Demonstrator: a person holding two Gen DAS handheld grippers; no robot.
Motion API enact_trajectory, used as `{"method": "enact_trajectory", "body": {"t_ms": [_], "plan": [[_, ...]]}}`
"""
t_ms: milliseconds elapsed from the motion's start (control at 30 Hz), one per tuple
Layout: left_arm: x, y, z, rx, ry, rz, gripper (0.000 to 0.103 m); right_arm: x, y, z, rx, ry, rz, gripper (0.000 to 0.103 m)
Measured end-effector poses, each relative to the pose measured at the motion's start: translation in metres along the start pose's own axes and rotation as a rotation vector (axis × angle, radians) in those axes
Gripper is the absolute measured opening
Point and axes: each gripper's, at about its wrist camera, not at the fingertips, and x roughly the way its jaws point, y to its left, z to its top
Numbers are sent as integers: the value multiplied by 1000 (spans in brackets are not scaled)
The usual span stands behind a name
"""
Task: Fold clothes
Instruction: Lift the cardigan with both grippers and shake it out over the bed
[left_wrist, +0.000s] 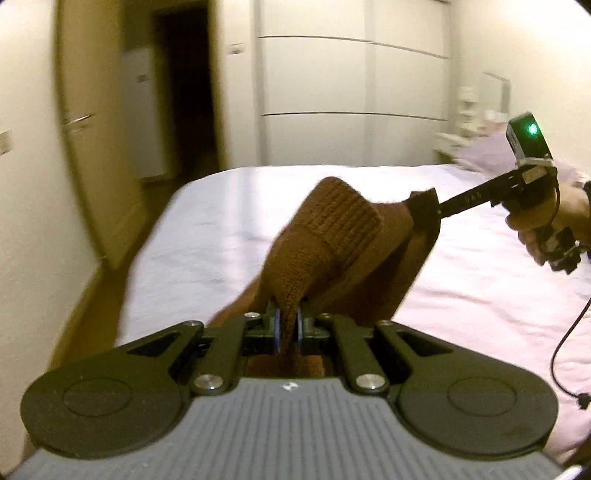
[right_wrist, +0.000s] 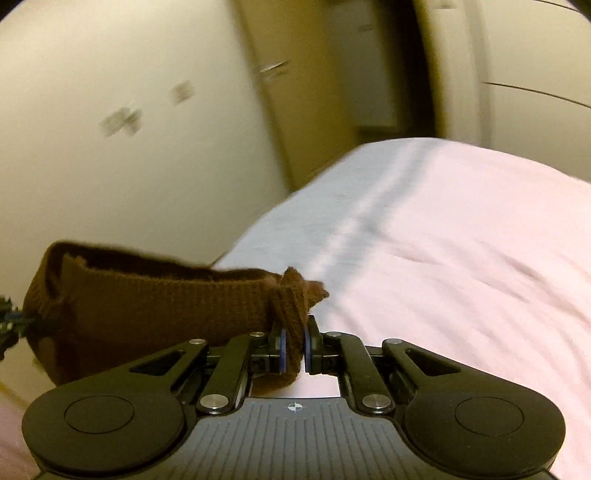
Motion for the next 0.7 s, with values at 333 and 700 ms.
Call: {"method": "enact_trajectory", "body": {"t_ms": [333, 700], "plan": [[84, -311, 65, 163, -8, -395, 5, -318, -172, -147, 216, -119, -346, 7], [120, -514, 13, 385, 171, -866, 5, -516, -169, -384, 621, -10, -727, 7]]}}
